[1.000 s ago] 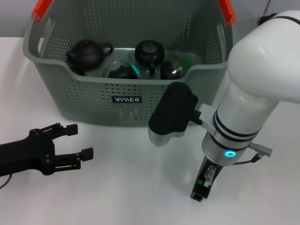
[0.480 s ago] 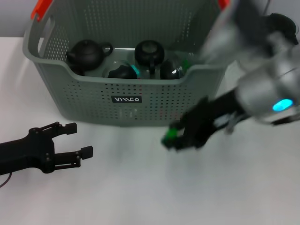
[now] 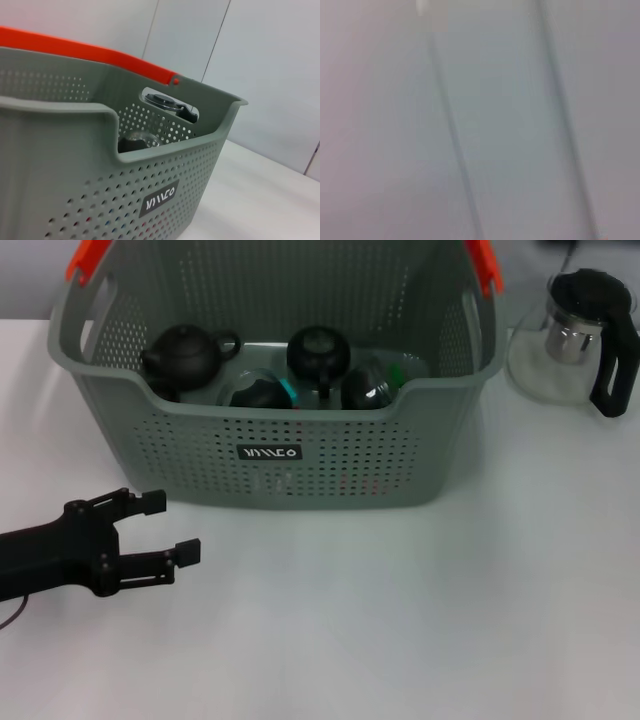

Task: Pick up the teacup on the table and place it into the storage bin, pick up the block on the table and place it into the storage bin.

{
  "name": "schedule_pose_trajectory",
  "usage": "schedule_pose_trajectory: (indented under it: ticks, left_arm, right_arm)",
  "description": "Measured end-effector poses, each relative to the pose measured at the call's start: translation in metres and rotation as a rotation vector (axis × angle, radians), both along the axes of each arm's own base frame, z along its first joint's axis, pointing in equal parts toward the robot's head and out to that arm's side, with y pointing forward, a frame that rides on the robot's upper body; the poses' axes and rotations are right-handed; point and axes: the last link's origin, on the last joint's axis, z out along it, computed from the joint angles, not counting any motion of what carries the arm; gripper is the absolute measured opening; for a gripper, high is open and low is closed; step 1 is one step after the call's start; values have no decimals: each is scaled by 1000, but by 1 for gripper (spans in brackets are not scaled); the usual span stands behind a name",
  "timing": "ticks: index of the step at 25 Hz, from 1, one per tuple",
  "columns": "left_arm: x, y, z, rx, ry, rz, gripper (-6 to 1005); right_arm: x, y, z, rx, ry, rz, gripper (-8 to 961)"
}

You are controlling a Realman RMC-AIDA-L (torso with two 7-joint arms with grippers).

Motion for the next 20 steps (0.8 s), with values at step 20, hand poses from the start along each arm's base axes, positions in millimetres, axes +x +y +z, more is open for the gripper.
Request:
schedule_pose_trajectory:
  ticks: [20]
  left_arm:
    - [10, 9, 0, -22, -24, -10, 922]
  right_arm:
    - [-78, 110, -131, 103, -795, -175, 460]
